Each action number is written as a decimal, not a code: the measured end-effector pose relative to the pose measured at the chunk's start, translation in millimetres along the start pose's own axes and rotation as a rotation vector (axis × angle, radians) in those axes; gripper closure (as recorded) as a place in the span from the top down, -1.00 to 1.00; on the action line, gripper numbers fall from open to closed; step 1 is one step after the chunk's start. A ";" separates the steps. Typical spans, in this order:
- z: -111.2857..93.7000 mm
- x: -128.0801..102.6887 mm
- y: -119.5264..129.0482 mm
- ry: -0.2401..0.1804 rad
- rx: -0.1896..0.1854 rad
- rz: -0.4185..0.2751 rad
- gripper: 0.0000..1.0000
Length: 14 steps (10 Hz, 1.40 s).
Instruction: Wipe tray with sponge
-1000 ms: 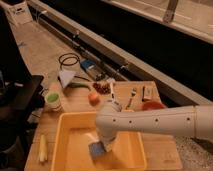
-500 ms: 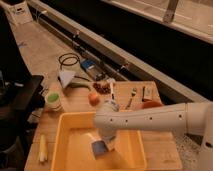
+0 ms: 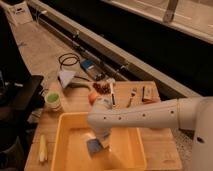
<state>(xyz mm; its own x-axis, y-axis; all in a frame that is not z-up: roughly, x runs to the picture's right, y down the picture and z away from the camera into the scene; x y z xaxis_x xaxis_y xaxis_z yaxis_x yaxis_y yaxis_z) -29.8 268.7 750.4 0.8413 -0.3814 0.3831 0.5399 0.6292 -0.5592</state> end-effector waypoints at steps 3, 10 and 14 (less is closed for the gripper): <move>-2.7 -22.5 6.7 -0.034 0.011 -0.051 -1.00; -12.7 24.0 22.9 0.037 -0.019 0.062 -1.00; -15.3 23.5 -4.0 0.036 0.003 0.044 -1.00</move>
<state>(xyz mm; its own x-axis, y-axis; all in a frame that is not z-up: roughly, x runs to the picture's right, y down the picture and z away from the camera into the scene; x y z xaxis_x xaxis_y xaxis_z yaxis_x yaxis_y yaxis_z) -11.9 246.9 750.4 0.8649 -0.3772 0.3311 0.5019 0.6480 -0.5729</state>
